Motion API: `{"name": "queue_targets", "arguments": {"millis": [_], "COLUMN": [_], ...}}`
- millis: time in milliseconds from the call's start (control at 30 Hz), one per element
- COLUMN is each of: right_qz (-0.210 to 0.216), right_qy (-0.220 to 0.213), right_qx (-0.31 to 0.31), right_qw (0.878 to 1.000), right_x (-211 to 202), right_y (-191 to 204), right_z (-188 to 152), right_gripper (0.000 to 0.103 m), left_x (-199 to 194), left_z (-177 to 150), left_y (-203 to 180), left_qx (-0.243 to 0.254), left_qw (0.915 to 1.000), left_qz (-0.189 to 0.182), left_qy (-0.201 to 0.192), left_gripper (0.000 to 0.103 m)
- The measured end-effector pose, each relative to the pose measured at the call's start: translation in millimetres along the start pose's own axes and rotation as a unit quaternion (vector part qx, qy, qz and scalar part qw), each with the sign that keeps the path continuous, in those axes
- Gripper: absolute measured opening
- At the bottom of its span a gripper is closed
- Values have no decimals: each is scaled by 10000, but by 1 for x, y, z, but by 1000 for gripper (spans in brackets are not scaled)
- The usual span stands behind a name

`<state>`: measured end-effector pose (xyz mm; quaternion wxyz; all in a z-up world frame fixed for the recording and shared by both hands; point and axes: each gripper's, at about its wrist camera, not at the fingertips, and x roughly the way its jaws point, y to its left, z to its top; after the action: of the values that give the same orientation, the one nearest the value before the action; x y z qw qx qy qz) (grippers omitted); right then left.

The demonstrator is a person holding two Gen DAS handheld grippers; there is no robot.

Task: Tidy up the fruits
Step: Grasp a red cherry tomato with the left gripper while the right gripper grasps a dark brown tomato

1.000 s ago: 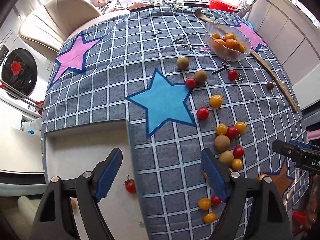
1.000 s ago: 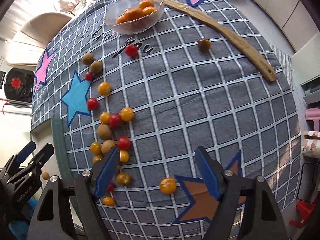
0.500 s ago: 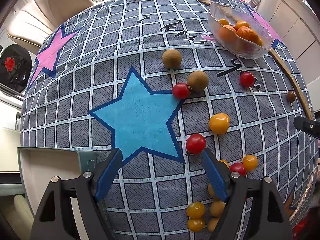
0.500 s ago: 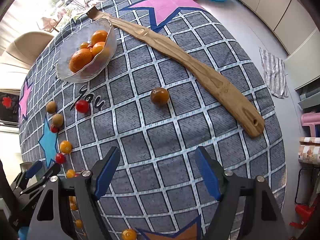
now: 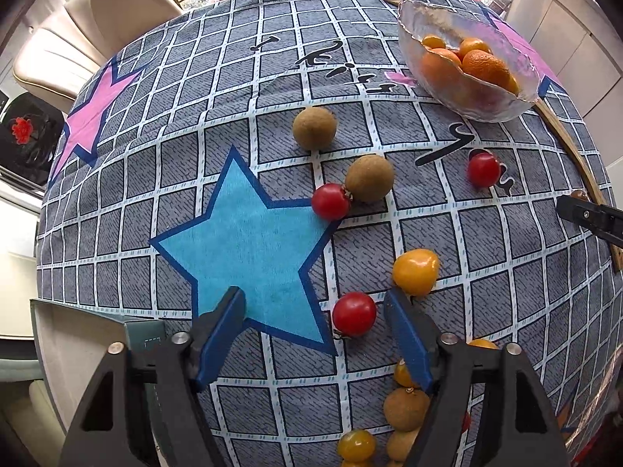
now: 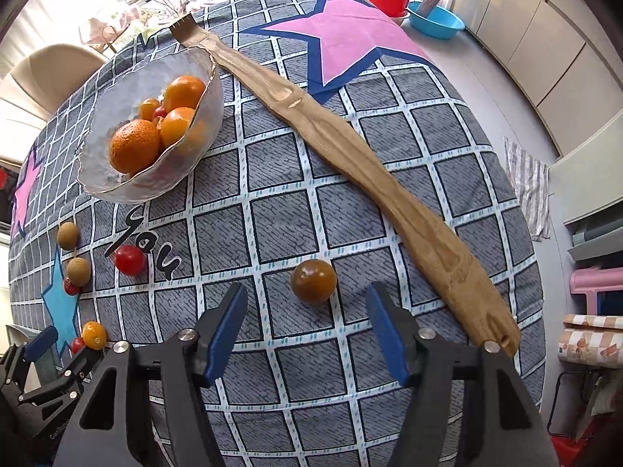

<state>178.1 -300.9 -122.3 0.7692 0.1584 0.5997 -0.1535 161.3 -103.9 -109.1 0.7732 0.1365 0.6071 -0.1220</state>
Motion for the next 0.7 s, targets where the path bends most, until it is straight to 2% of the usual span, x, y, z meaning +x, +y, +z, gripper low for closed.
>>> {"name": "queue_targets", "arguments": {"millis": [67, 100, 167, 233, 300, 400, 700], "right_qz": [-10, -6, 33, 119, 190, 330, 655], "right_qy": [-11, -15, -14, 0, 27, 73, 118], "right_qx": [-31, -27, -4, 35, 39, 33, -19], "right_qw": [10000, 10000, 10000, 9999, 9998, 9994, 9978], "right_x": [0, 0, 0, 0, 0, -2, -30], "right_y": [2, 2, 0, -1, -2, -4, 2], "right_z": [3, 5, 8, 11, 12, 9, -27], "right_gripper": [50, 46, 32, 23, 23, 23, 23], "left_x": [-2, -2, -5, -6, -8, -11, -39], "left_z": [-1, 0, -2, -2, -3, -5, -19], "left_y": [-5, -5, -5, -10, -18, -23, 4], "left_qx": [40, 63, 74, 142, 233, 128, -54], "left_qw": [10000, 10000, 9997, 9993, 9991, 9990, 9980], "left_qz": [-14, -58, -227, -343, -344, -417, -629], "left_qy": [-1, -3, 21, 33, 30, 70, -90], "left_gripper": [63, 57, 46, 29, 22, 22, 22]}}
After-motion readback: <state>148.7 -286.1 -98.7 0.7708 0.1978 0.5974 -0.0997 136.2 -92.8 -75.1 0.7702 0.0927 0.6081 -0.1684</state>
